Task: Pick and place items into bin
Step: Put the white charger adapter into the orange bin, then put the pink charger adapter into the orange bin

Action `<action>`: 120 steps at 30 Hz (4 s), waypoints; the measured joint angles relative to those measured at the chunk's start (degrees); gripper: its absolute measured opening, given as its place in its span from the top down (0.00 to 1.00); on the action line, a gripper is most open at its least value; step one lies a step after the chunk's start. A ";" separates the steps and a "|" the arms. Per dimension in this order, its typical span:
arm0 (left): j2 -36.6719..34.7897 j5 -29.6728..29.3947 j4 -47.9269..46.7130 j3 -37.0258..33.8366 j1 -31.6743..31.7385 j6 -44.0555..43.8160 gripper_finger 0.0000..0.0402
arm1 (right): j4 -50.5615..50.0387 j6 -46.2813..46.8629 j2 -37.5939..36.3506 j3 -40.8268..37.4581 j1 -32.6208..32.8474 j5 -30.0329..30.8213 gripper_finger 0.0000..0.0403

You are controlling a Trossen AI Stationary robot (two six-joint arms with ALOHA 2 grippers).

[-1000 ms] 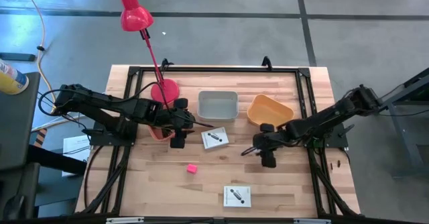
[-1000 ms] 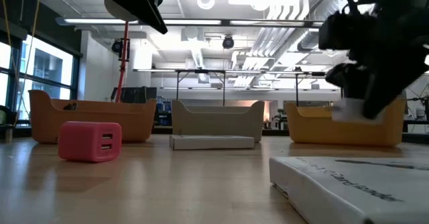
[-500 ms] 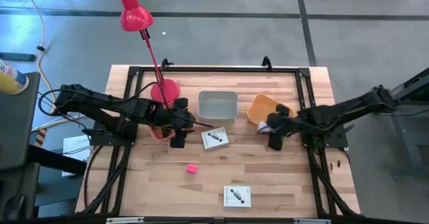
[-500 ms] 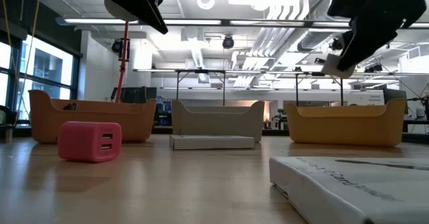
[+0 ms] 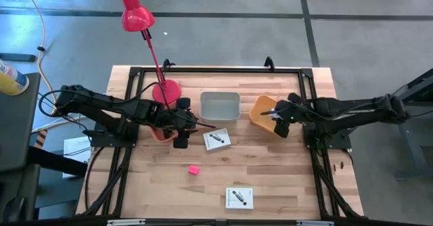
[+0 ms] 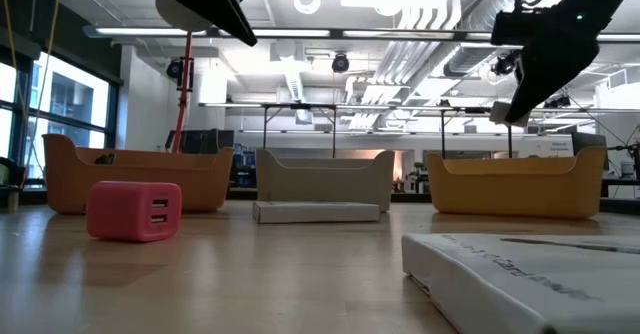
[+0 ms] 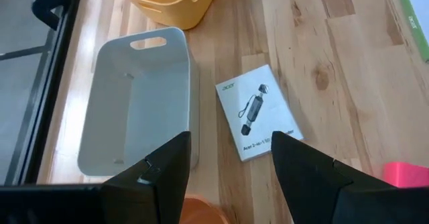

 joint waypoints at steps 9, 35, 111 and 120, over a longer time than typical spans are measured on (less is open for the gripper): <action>0.00 -1.90 0.48 0.00 0.00 0.04 0.52 | 2.50 0.40 6.21 0.00 -4.29 -3.61 0.53; 0.00 -2.14 0.32 0.00 0.00 -0.10 0.52 | 6.52 10.41 23.47 0.00 -7.32 -5.85 0.53; 29.17 11.68 3.01 -0.96 -19.87 -31.15 0.52 | 12.21 -1.16 4.52 6.51 10.00 -7.22 0.41; 30.11 6.64 10.42 -0.87 -17.15 -35.90 0.52 | 8.81 0.37 4.52 6.51 10.18 -7.94 0.41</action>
